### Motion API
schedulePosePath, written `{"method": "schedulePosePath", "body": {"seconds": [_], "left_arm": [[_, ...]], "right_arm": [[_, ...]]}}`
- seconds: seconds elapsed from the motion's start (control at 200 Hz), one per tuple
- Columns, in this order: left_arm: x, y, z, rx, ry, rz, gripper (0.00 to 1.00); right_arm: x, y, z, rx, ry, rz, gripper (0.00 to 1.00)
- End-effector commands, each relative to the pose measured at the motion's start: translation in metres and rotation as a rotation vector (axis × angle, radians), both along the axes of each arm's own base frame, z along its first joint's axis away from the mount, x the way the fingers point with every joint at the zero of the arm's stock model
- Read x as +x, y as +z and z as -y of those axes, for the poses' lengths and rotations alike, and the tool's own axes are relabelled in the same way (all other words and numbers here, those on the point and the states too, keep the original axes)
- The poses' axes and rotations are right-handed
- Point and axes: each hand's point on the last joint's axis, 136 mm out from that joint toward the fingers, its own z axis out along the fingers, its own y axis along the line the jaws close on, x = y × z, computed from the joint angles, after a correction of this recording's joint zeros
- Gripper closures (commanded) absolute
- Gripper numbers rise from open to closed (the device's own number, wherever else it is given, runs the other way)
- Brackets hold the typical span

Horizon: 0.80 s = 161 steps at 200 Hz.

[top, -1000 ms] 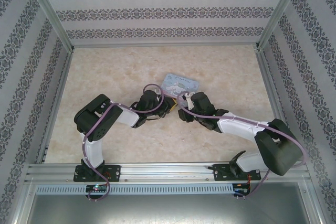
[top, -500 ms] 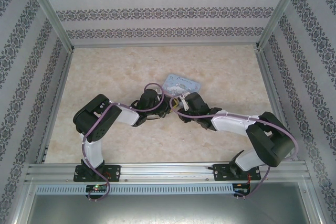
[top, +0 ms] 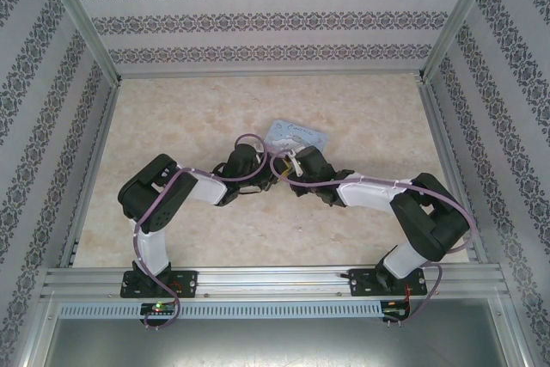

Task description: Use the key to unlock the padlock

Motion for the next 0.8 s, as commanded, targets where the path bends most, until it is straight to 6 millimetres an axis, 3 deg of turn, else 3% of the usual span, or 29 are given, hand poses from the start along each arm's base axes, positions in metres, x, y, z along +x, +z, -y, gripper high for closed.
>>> {"method": "schedulePosePath", "body": {"seconds": [0.0,0.24,0.375,0.51,0.565,0.625,0.799], "left_arm": [[-0.005,0.025,0.007,-0.039,-0.053,0.049,1.0],[-0.01,0.018,0.006,-0.03,-0.061,0.032,1.0],[-0.01,0.015,0.004,-0.027,-0.053,0.032,1.0],[-0.009,0.012,0.002,-0.019,-0.039,0.031,1.0],[-0.009,0.011,0.001,-0.016,-0.037,0.03,1.0],[-0.008,0.009,0.0,-0.008,-0.037,0.031,1.0],[-0.011,0.004,-0.001,0.025,-0.052,0.037,1.0]], "right_arm": [[0.017,0.022,-0.014,0.036,0.004,0.063,0.84],[0.02,0.036,-0.025,0.137,0.016,0.033,1.0],[0.015,0.046,-0.029,0.275,0.018,-0.033,1.0],[0.004,0.05,-0.02,0.349,-0.007,-0.087,0.66],[0.0,0.05,-0.012,0.384,-0.035,-0.108,0.57],[-0.005,0.051,-0.004,0.429,-0.07,-0.125,0.51],[-0.014,0.049,0.004,0.543,-0.134,-0.179,0.5]]}}
